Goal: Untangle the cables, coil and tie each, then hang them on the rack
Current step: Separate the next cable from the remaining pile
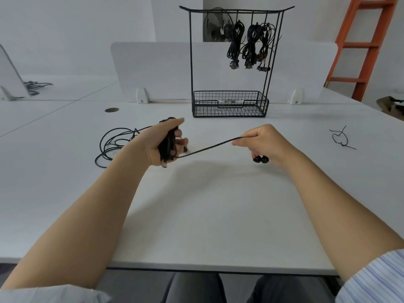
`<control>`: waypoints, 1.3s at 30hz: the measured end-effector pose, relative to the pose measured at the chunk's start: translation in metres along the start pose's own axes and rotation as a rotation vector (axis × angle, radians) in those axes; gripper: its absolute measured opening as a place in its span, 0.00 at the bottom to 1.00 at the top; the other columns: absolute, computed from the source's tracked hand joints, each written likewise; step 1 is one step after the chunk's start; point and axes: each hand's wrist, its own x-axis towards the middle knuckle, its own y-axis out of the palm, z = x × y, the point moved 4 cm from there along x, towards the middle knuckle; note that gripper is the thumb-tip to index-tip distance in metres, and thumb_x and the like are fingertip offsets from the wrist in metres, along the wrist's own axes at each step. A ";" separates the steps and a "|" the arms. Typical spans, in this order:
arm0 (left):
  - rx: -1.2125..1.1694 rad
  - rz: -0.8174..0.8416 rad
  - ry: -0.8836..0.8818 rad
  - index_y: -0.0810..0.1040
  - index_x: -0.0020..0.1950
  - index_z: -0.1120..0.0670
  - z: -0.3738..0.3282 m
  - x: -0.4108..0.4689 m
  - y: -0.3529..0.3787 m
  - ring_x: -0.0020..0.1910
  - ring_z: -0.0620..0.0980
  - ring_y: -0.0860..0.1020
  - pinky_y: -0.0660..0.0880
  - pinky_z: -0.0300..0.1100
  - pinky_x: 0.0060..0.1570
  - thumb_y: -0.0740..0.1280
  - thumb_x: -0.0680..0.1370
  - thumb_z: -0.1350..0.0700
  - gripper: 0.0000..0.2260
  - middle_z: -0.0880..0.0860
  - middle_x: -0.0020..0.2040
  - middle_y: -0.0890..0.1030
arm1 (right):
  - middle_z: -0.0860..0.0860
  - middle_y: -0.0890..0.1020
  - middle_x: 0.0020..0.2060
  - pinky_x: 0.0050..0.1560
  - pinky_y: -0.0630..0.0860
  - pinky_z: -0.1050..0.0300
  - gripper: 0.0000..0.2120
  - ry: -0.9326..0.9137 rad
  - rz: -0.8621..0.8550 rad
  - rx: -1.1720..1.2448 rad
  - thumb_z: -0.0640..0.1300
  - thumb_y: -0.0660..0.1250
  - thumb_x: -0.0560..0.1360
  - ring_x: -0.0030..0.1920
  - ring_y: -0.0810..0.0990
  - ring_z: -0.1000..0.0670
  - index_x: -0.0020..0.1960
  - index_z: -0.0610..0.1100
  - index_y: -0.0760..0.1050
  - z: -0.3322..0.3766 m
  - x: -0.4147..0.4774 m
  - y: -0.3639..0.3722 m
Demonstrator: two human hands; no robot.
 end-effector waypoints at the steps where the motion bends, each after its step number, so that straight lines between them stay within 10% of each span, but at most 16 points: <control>1: 0.121 -0.021 0.027 0.65 0.30 0.54 0.000 0.000 0.003 0.18 0.45 0.68 0.63 0.29 0.18 0.63 0.78 0.48 0.19 0.54 0.31 0.77 | 0.56 0.63 0.16 0.20 0.60 0.69 0.05 0.023 0.004 0.025 0.44 0.71 0.70 0.21 0.65 0.54 0.38 0.43 0.80 -0.001 0.000 0.000; 8: 0.700 -0.020 0.197 0.71 0.35 0.55 0.003 -0.002 0.019 0.28 0.49 0.64 0.64 0.37 0.27 0.66 0.74 0.43 0.17 0.53 0.38 0.85 | 0.56 0.62 0.15 0.19 0.58 0.69 0.04 0.048 0.001 0.106 0.43 0.72 0.69 0.18 0.64 0.55 0.37 0.44 0.80 0.002 -0.002 0.006; 18: 1.218 -0.050 0.192 0.67 0.28 0.55 0.012 -0.006 0.032 0.20 0.47 0.67 0.64 0.36 0.26 0.70 0.70 0.41 0.23 0.46 0.17 0.70 | 0.57 0.63 0.15 0.22 0.62 0.68 0.05 -0.016 0.070 0.096 0.41 0.70 0.71 0.19 0.63 0.56 0.37 0.43 0.79 0.011 -0.005 0.017; 32: 0.310 0.023 0.326 0.80 0.42 0.55 -0.002 -0.002 0.020 0.25 0.47 0.64 0.62 0.39 0.28 0.55 0.80 0.42 0.22 0.48 0.20 0.66 | 0.56 0.79 0.23 0.36 0.73 0.66 0.06 -0.069 -0.090 0.258 0.39 0.69 0.72 0.26 0.75 0.60 0.36 0.44 0.78 0.001 0.003 0.007; 39: 0.274 -0.023 0.359 0.81 0.49 0.51 -0.002 -0.003 0.019 0.24 0.46 0.65 0.65 0.39 0.28 0.54 0.80 0.40 0.20 0.47 0.21 0.68 | 0.48 0.75 0.27 0.23 0.68 0.66 0.08 -0.149 -0.103 0.292 0.37 0.67 0.74 0.19 0.70 0.56 0.36 0.42 0.77 0.024 -0.007 0.030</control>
